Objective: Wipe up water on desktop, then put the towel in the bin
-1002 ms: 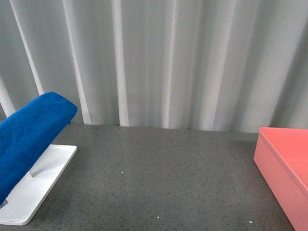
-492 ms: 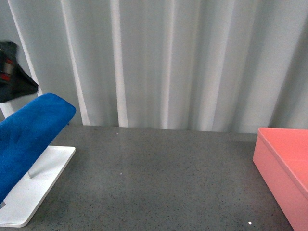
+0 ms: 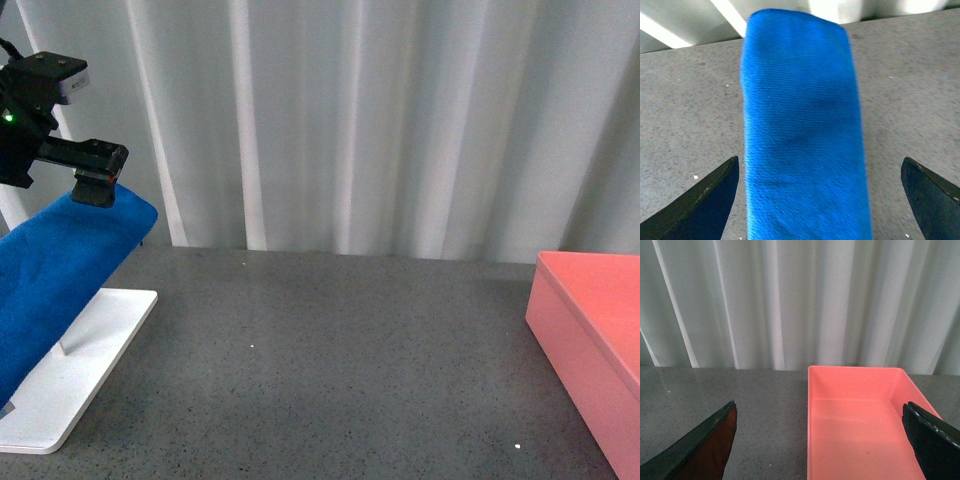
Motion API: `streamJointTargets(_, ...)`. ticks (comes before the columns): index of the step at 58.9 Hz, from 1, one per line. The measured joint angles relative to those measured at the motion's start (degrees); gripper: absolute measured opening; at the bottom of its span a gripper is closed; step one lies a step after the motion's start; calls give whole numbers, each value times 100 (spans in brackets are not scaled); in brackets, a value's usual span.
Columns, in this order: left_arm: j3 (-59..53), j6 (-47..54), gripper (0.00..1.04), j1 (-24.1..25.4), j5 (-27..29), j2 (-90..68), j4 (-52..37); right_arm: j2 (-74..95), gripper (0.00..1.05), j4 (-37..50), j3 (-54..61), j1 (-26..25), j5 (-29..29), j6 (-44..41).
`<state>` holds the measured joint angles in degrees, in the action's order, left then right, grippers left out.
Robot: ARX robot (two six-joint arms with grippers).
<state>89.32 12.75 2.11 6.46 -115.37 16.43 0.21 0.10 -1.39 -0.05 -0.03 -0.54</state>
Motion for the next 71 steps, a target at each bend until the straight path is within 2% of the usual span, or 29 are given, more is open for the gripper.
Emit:
streamJointTargets(13,120,-162,98,122,245,-455,-219,0,98,-2,0,0,-2,0)
streamJointTargets(35,-81,-74,98,144,201,-546,-350,0,98,-2,0,0,-2,0)
streamJointTargets(51,-179,11,55,149,236,-564,-435,0,98,0,0,0,-2,0)
streamJointTargets(56,-177,59,34,151,256,-575,-435,0,98,0,0,0,-2,0)
streamJointTargets(65,-118,101,8,160,219,-573,-393,0,98,0,0,0,-2,0)
streamJointTargets(67,-94,116,5,157,216,-568,-369,0,98,0,0,0,-2,0)
streamJointTargets(71,-63,122,5,157,197,-564,-321,0,98,0,0,0,-2,0)
